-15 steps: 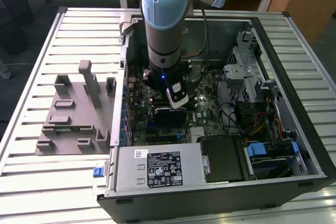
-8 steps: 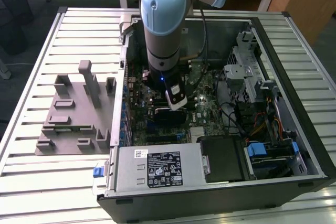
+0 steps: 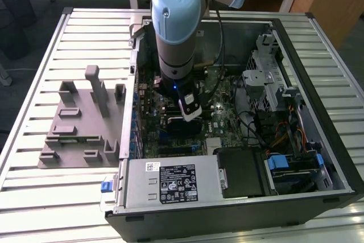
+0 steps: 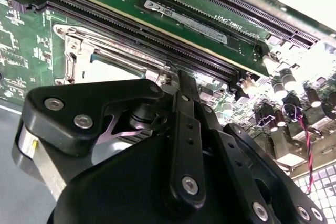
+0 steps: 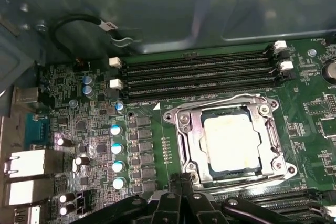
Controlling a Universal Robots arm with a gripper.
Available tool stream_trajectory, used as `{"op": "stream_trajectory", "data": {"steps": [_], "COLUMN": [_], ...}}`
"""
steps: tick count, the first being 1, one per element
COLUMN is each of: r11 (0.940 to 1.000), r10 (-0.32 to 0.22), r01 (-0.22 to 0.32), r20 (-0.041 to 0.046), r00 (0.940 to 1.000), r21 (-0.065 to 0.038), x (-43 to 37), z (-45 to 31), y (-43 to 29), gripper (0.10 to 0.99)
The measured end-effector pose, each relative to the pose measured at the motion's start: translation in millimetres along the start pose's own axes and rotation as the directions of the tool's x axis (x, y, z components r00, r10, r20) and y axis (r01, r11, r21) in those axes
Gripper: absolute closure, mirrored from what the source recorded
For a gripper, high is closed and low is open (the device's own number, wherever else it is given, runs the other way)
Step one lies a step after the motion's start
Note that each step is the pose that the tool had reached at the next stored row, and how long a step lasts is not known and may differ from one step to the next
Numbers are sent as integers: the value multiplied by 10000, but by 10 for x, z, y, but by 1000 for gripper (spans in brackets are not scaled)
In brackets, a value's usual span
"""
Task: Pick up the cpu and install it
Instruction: 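Install the second cpu locking lever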
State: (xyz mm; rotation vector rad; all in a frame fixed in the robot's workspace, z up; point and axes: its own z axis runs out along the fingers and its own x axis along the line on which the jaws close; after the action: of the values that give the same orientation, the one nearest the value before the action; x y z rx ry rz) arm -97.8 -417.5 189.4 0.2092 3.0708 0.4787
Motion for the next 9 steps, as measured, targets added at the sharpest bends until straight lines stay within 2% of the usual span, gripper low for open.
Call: {"op": "stream_trajectory", "data": {"steps": [9], "r11": [10000], "r10": [-5], "r01": [5], "r20": [21], "r00": [10000], "r21": [-6], "x": [10], "z": [-49], "y": [15], "gripper": [980]}}
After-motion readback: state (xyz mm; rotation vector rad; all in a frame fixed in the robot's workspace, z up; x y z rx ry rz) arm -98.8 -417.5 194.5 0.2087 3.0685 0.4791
